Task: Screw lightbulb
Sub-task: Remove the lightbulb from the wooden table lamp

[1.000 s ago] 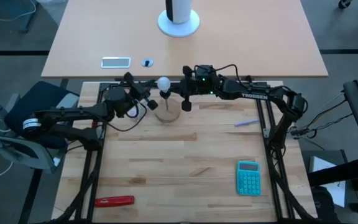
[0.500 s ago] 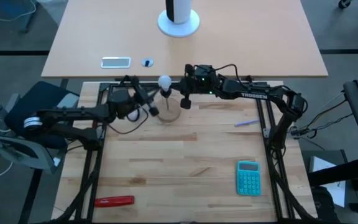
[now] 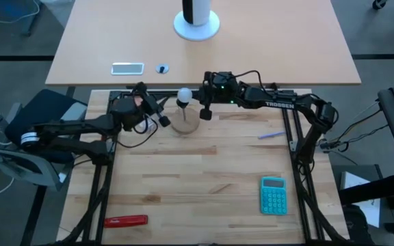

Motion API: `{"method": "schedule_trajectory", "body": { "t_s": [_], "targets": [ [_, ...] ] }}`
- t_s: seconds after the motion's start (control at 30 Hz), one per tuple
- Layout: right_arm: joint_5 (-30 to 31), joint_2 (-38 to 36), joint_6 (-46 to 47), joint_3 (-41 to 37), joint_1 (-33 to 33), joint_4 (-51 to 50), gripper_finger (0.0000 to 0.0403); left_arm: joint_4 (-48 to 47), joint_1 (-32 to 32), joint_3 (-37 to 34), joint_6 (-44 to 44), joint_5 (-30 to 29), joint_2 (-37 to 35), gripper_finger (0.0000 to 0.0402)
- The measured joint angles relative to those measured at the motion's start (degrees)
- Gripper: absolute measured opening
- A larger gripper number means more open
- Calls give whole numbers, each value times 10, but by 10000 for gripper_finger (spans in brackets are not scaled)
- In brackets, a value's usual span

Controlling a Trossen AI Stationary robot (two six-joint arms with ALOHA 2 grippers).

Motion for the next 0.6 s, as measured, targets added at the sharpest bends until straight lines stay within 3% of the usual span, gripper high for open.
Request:
{"method": "schedule_trajectory", "body": {
  "t_s": [0.23, 0.33, 0.47, 0.6],
  "targets": [
    [-3, -2, -26, 0, -18, -83, 2, -1, 1, -2, -19, -57, 8, 0],
    [-52, -3, -36, -5, -39, -86, 2, -16, 2, -2, -34, -69, 8, 0],
    [-193, 4, 7, -56, -72, 37, 2, -40, 2, -2, -52, -69, 15, 0],
    [-162, 4, 27, -127, -74, 183, 2, -46, 1, -2, -65, -69, 22, 0]
  ]
}}
